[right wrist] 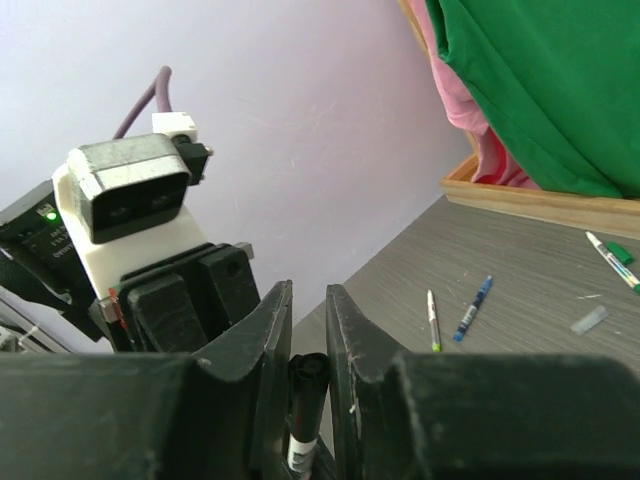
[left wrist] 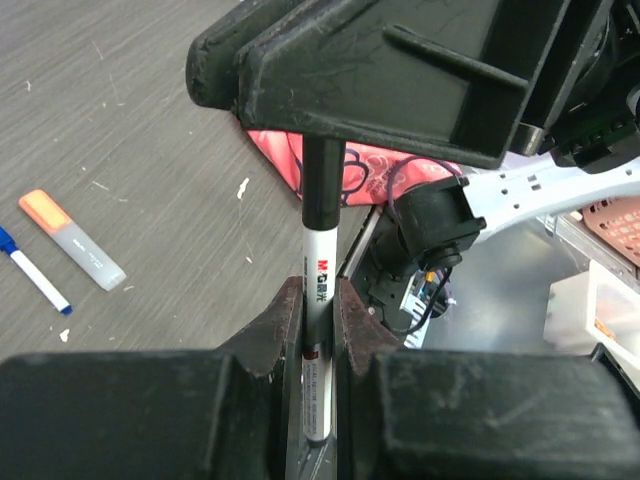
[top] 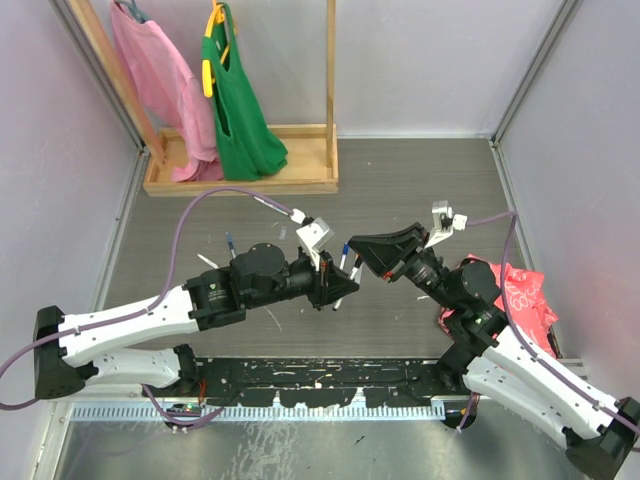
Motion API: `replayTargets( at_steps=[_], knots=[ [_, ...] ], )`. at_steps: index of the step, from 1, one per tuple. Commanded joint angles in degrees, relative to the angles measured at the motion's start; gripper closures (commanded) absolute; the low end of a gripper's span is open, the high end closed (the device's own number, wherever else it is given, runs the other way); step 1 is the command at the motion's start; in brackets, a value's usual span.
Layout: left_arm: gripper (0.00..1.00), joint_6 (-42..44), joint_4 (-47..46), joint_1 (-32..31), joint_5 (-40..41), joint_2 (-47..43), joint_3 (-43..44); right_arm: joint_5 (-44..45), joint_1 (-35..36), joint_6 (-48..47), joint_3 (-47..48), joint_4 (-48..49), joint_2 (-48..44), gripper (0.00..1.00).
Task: Insert the pens into the pen caps
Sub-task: Press the pen cap onto the pen.
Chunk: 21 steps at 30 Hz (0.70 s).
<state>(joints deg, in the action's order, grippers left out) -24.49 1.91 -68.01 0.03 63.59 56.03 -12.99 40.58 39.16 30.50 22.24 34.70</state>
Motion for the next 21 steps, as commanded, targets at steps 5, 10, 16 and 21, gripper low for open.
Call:
replayTargets(
  at_steps=[5,10,16,21],
  knots=[
    [1.0,1.2,-17.6,2.1,5.4,-1.9,8.7,8.0,16.7,-4.0,-5.7,-6.5,2.2,1.0],
    [1.0,1.5,-17.4,3.5,4.8,-3.6,9.4,10.0,18.9,-3.7,-7.9,-6.5,2.2,1.0],
    [1.0,1.1,-17.2,4.6,4.6,-5.8,8.6,11.6,20.0,-3.5,-9.5,-6.7,1.8,1.0],
    [1.0,1.1,-16.8,5.0,4.6,-6.5,8.5,12.0,20.8,-3.0,-10.2,-6.2,2.3,1.0]
  ],
)
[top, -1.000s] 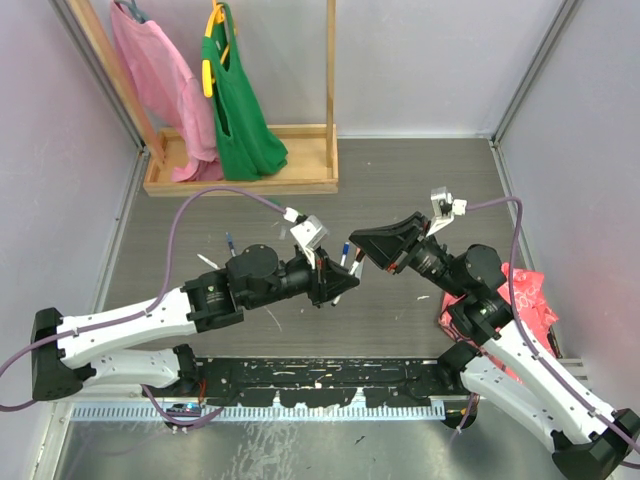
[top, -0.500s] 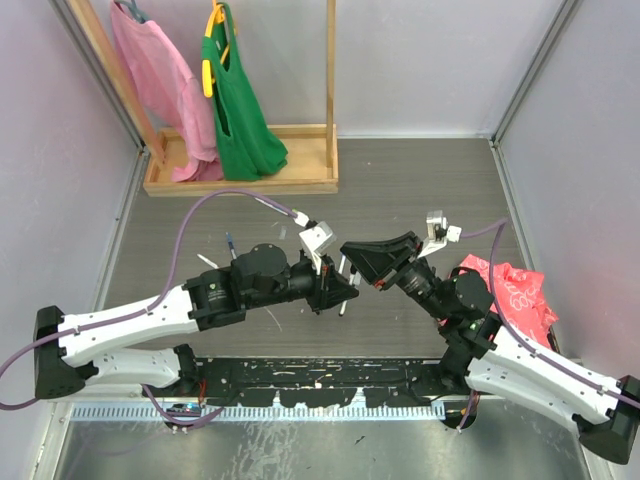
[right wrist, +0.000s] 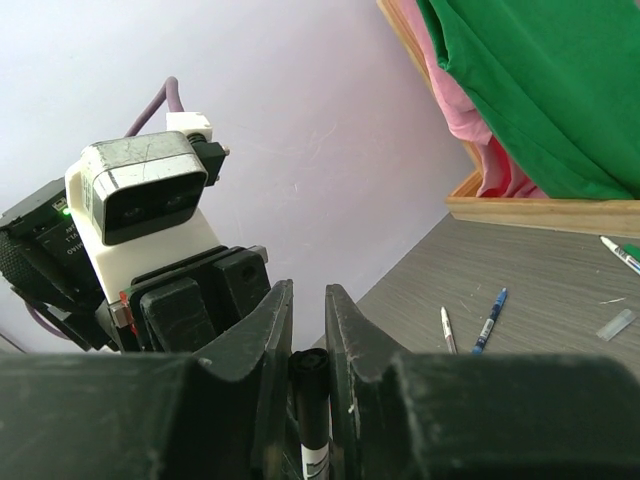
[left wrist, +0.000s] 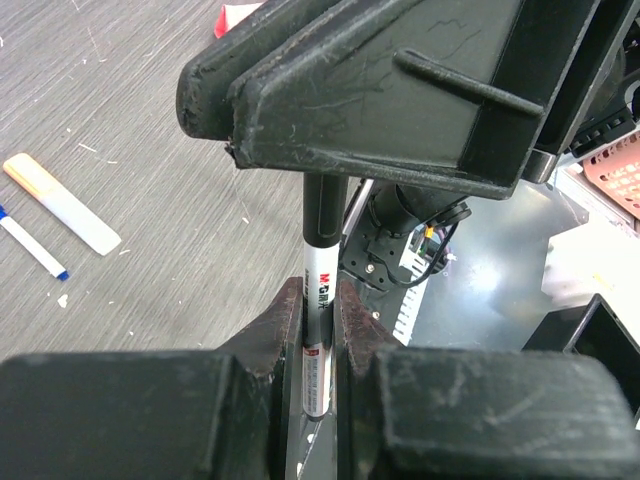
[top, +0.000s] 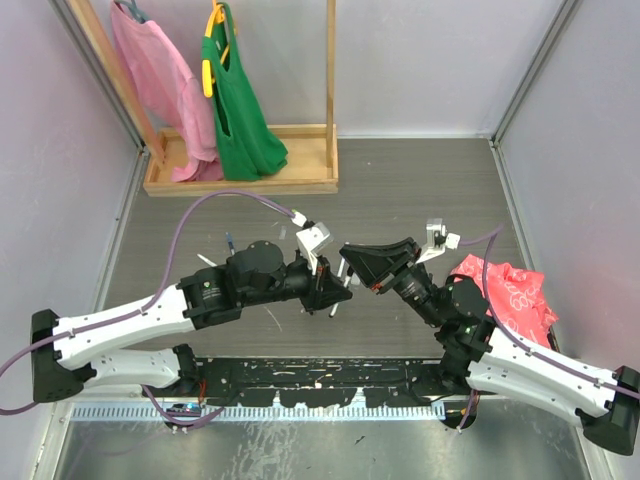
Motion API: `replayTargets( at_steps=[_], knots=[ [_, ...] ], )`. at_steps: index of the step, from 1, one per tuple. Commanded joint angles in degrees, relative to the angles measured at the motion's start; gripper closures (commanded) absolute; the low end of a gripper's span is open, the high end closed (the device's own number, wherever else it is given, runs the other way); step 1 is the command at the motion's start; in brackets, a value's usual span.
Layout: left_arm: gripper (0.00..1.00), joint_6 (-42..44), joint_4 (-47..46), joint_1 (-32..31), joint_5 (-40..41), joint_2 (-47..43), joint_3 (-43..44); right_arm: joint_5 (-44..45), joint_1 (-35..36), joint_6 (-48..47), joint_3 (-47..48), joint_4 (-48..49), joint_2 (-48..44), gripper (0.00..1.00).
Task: Insert the pens into the pen caps
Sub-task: Press the pen cap onto the pen.
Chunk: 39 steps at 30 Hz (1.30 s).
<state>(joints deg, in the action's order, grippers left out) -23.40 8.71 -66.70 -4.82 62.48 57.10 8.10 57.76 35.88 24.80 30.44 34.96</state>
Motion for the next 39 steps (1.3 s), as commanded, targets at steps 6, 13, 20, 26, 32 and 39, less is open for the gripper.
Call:
replayTargets(
  at_steps=[6,13,20,26,32,39],
  knots=[
    [1.0,0.6,-22.8,3.9,10.1,-5.9,7.4,-8.4,4.6,0.4,-5.4,-15.6,1.4,1.0],
    [1.0,0.4,-20.6,4.2,7.0,-4.7,8.0,-5.8,4.9,0.6,-3.6,-17.8,0.3,1.0],
    [1.0,-2.5,-16.3,4.1,-2.6,-2.5,5.2,2.6,4.9,-3.5,7.7,-25.7,-4.2,0.88],
    [1.0,-3.3,-13.5,4.1,-6.8,-2.5,3.0,3.9,4.9,-5.8,13.3,-23.6,-5.5,0.7],
    [1.0,-3.2,-11.7,3.2,-10.2,-2.5,0.3,1.5,4.9,-6.6,15.0,-19.4,-7.2,0.46],
    [1.0,-3.0,-13.0,2.9,-11.7,-5.6,-4.4,2.6,4.9,-5.8,14.4,-22.2,-10.1,0.44]
  ],
)
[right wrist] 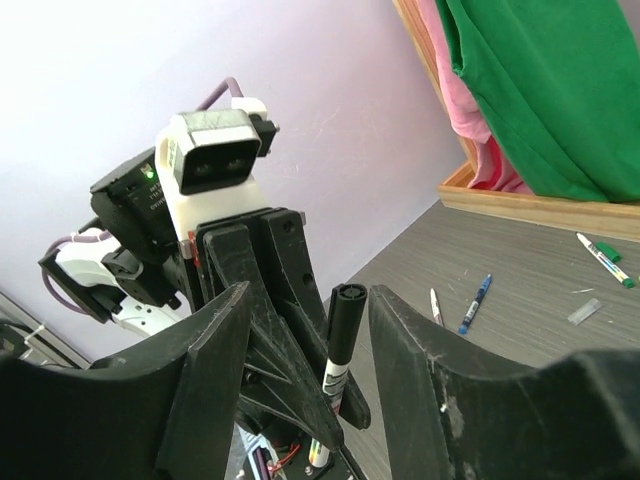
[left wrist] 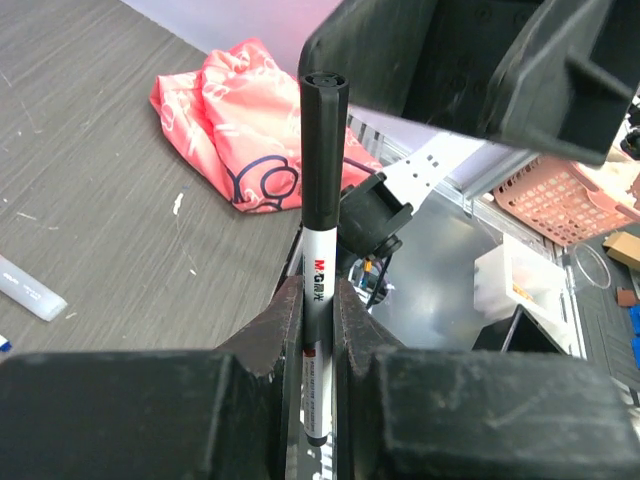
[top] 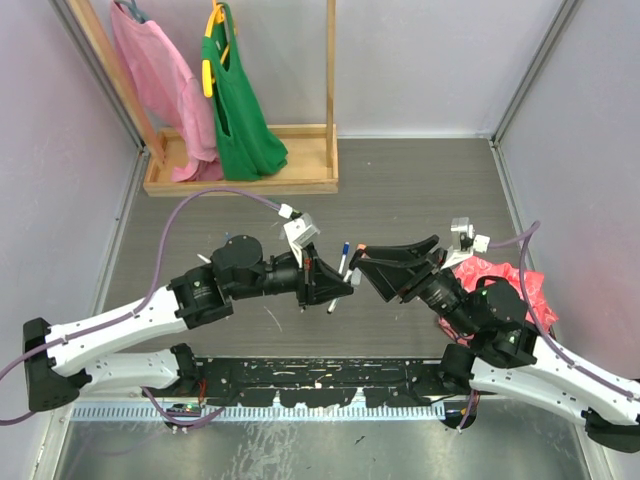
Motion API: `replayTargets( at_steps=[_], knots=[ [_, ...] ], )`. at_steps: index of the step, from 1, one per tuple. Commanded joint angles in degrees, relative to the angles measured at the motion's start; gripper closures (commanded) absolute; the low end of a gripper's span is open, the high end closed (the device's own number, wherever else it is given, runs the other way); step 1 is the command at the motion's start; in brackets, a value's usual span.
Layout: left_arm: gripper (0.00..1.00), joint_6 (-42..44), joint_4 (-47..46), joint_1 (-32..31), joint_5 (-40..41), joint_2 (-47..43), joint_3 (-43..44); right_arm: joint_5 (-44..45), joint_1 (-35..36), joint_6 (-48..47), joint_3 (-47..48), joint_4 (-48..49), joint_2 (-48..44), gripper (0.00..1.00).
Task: Insert the pens into the pen caps
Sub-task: Press the pen cap onto the pen.
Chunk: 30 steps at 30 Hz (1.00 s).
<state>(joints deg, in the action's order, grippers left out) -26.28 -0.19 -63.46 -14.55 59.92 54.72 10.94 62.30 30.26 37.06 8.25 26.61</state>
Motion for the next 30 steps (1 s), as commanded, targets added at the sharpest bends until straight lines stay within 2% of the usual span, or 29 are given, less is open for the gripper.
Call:
replayTargets(
  at_steps=[1,7,20,30],
  knots=[
    [1.0,0.0,-4.6,-0.3,-2.2,-3.8,-3.0,0.2,0.4,0.1,1.9,-0.7,-2.3,0.44],
    [1.0,1.0,-5.6,-0.3,-6.3,-6.2,-5.1,3.1,0.4,2.6,-0.2,-3.4,-4.4,0.44],
    [1.0,1.0,-5.2,-0.3,-6.8,-7.0,-6.4,-7.5,0.3,2.4,0.2,-2.3,0.8,0.46],
    [1.0,0.9,-5.4,-0.3,-7.2,-7.3,-6.9,1.1,0.4,3.4,0.8,-9.2,2.1,0.53]
  ],
)
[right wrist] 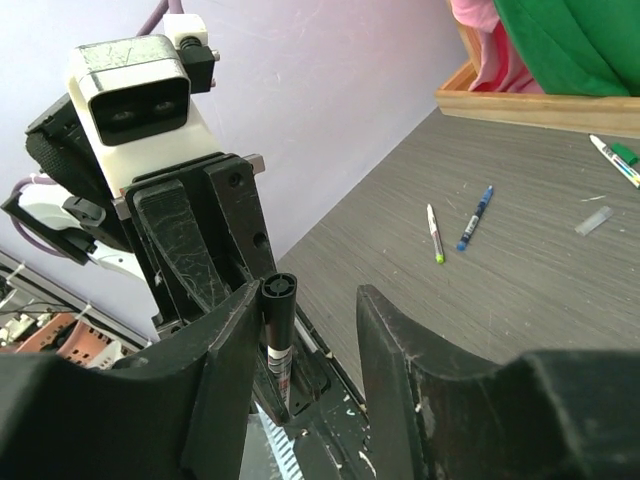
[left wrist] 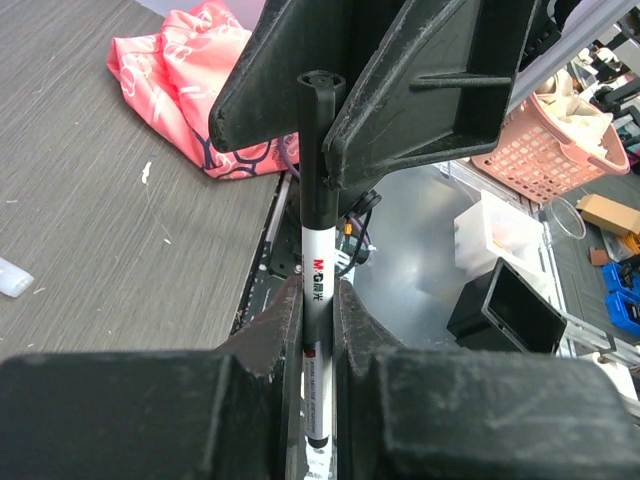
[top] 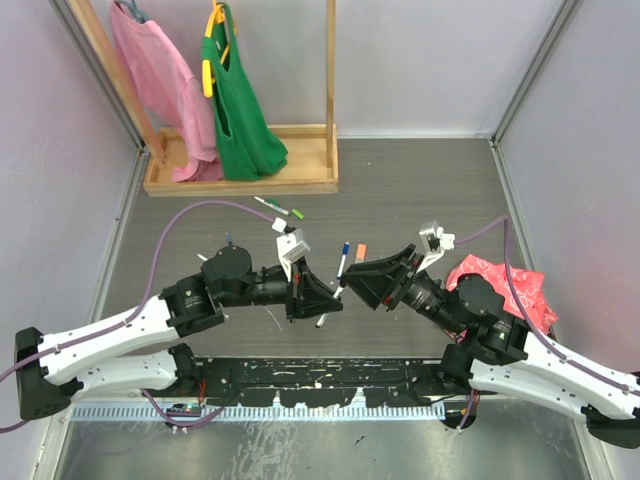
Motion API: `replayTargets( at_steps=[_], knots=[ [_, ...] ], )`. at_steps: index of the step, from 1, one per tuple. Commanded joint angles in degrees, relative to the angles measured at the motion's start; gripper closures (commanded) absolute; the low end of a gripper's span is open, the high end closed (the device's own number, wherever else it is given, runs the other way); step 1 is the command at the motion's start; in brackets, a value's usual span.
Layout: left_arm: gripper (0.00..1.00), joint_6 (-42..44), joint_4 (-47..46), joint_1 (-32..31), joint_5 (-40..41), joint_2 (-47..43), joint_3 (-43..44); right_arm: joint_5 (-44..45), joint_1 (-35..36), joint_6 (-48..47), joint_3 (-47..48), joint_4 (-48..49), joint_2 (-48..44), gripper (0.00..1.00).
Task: Insert the pens into the pen caps
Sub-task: Press the pen cap onto the pen, then place the pen at the center of the board.
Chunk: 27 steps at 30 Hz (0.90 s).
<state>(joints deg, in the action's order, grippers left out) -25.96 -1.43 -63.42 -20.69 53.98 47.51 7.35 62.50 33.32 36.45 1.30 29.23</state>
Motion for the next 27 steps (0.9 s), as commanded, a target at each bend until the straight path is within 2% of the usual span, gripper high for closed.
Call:
replayTargets(
  at_steps=[1,3,8,18,23,27],
  knots=[
    [1.0,0.4,-4.0,-0.3,-0.7,-1.5,0.2,4.7,0.2,0.3,1.2,-2.2,-0.9,0.52],
    [1.0,0.3,-3.1,-0.3,0.2,-1.4,-0.1,4.6,0.2,-0.1,1.0,-1.9,-1.6,0.5],
    [1.0,-0.4,2.3,-0.3,8.7,-0.8,-0.5,7.1,0.2,-1.7,0.8,-2.4,-3.6,0.45],
    [1.0,-3.6,12.4,0.4,24.4,3.9,0.2,14.5,0.2,-0.6,0.5,-12.0,-3.6,0.37],
    [1.0,-5.0,15.9,1.8,28.7,9.0,1.2,17.2,0.2,1.4,0.4,-17.4,-1.9,0.25],
    [0.99,-2.6,15.7,2.9,31.6,13.3,2.2,17.9,0.2,2.2,0.3,-20.4,-0.3,0.17]
  ],
)
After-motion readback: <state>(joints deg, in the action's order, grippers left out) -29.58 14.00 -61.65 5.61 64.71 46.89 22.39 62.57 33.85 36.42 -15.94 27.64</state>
